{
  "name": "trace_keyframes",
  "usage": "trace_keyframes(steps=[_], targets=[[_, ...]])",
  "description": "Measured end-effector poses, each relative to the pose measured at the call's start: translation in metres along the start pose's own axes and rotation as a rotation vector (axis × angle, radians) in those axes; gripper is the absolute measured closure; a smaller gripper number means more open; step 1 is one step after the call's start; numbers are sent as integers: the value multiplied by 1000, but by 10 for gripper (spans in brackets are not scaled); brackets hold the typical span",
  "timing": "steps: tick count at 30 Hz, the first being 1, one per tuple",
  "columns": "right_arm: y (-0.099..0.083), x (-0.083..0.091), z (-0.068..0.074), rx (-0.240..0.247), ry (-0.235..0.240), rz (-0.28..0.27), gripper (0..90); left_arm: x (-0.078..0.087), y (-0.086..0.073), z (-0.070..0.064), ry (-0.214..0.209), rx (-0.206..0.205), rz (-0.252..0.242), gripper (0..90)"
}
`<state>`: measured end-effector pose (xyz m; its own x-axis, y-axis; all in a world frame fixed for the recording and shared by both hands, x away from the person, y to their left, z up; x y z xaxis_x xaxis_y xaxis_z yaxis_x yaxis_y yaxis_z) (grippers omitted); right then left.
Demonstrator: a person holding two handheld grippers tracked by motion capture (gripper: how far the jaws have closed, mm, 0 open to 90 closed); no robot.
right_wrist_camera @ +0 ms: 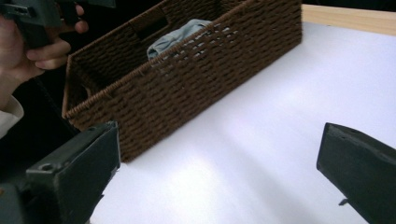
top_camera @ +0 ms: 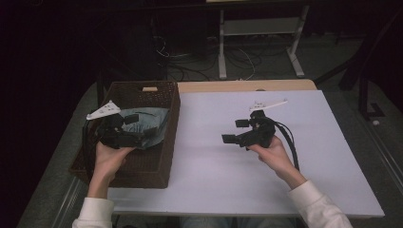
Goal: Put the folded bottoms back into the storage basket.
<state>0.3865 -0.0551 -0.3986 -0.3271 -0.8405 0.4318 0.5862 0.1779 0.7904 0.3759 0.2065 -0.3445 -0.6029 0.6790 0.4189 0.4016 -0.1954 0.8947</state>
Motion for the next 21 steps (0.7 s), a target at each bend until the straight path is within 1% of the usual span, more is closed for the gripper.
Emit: trace_keyframes(steps=[2,6,8,12,15,21], targets=[[-3,7,-2,13,-16,0,0,-1,-1,-1,3,-8,5,0],[-12,21,-6,30,-43,-9,0,-4,-3,-5,-13,-6,5,0],[-17,27,-8,29,-51,-12,0,-8,-5,-8,-18,-20,21,0],[-30,39,-13,29,-77,0,0,-11,-6,-12,-31,-26,22,0],[-38,49,-16,21,-89,-14,0,-14,-7,-12,-29,-30,29,0],[-50,67,-22,9,-114,-30,0,-15,-5,-14,-36,-36,22,0]])
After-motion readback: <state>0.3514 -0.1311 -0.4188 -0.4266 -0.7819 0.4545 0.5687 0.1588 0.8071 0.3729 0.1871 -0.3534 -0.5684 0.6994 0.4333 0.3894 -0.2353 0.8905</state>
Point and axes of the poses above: each handheld gripper's, and its own axes: x roughly backward along the jaws, y roughly out of its top, z roughly to its left, the point moved 10 cm from there along -x, roughly forward along the jaws, and after that the axes turned 3 degrees about -x, right-handed, at the moved point
